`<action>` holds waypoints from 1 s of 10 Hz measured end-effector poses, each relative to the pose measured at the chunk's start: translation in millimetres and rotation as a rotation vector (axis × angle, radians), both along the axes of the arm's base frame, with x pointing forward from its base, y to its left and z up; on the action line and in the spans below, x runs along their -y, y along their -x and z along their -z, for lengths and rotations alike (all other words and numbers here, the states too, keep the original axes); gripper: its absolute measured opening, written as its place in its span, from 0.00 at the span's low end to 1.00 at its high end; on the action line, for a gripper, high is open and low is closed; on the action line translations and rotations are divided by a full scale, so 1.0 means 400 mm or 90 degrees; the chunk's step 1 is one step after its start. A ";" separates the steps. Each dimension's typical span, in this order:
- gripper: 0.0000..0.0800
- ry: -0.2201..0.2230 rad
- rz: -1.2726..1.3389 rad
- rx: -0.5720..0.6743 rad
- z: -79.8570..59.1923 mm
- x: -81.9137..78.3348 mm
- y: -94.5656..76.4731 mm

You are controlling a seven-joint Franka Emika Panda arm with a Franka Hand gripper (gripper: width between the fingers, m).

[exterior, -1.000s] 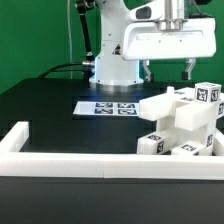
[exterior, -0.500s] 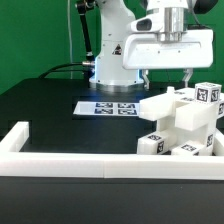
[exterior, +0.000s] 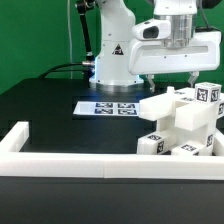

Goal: Assemble chair

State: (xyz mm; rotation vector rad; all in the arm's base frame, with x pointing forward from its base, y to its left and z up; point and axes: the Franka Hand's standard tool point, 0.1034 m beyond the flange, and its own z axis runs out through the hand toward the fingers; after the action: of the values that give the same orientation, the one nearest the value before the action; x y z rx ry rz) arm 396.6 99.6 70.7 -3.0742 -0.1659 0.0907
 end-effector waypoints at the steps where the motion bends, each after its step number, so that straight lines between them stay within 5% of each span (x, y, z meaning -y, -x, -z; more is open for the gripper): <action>1: 0.81 0.000 0.000 0.000 0.000 0.000 0.000; 10: 0.81 0.034 -0.016 0.025 0.091 0.038 0.052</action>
Offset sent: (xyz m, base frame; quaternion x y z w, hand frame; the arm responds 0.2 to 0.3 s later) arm -0.0198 0.0014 -0.0205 0.0112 0.0277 -0.0115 0.9995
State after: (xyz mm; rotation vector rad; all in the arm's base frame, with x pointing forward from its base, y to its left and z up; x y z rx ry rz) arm 375.7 84.6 34.4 -3.1293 -0.2066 0.0373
